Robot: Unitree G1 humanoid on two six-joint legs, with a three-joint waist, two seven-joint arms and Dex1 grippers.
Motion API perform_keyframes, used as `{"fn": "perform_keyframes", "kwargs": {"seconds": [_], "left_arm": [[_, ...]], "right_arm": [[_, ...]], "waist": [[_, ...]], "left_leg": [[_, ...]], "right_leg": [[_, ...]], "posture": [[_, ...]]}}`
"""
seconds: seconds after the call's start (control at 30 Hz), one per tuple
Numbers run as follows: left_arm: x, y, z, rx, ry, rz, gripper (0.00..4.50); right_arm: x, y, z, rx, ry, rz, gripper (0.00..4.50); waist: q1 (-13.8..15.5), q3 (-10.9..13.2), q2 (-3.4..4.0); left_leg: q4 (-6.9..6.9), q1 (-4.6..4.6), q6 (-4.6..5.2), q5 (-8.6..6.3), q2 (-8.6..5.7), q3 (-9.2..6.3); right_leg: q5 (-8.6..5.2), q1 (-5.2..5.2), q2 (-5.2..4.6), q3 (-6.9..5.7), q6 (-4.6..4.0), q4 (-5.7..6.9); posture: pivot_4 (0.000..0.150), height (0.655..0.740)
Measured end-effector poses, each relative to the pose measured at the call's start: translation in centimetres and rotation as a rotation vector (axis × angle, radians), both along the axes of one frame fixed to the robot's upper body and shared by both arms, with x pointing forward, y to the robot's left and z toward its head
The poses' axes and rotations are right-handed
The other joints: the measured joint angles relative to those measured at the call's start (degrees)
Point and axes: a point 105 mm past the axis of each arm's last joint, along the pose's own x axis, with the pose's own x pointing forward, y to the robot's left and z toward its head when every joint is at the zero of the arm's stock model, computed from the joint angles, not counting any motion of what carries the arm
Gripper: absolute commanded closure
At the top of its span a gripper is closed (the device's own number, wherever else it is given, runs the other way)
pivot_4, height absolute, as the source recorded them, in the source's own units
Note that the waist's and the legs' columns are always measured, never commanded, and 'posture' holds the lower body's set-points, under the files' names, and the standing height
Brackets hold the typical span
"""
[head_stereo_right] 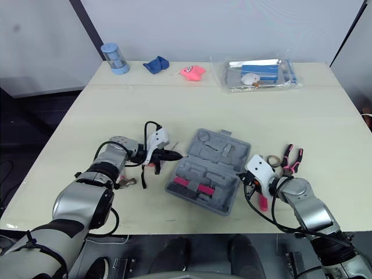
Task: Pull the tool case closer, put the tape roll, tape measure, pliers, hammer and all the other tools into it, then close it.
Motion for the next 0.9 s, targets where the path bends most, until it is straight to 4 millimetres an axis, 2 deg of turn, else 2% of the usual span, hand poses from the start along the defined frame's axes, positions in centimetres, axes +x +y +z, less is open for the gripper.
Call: {"fn": "perform_keyframes", "kwargs": {"seconds": [0.5, 0.9], "left_arm": [[-0.2, -1.5, -0.2, -0.006, 0.002, -0.047, 4.50], [-1.6, -1.3, -0.6, -0.013, 0.087, -0.128, 4.50]], "right_arm": [[0.0, 0.0, 0.0, -0.003, 0.003, -0.004, 4.48], [-0.7, -0.2, -0.1, -0.008, 0.051, 0.027, 4.48]], "waist": [[0.1, 0.0, 0.00], [0.1, 0.0, 0.00]], "left_leg": [[0.01, 0.00, 0.00, 0.00, -0.01, -0.01], [0.01, 0.00, 0.00, 0.00, -0.01, -0.01]], "right_leg": [[0.00, 0.01, -0.01, 0.00, 0.00, 0.00], [0.00, 0.01, -0.01, 0.00, 0.00, 0.00]], "posture": [[0.150, 0.7400], [0.150, 0.7400]]}}
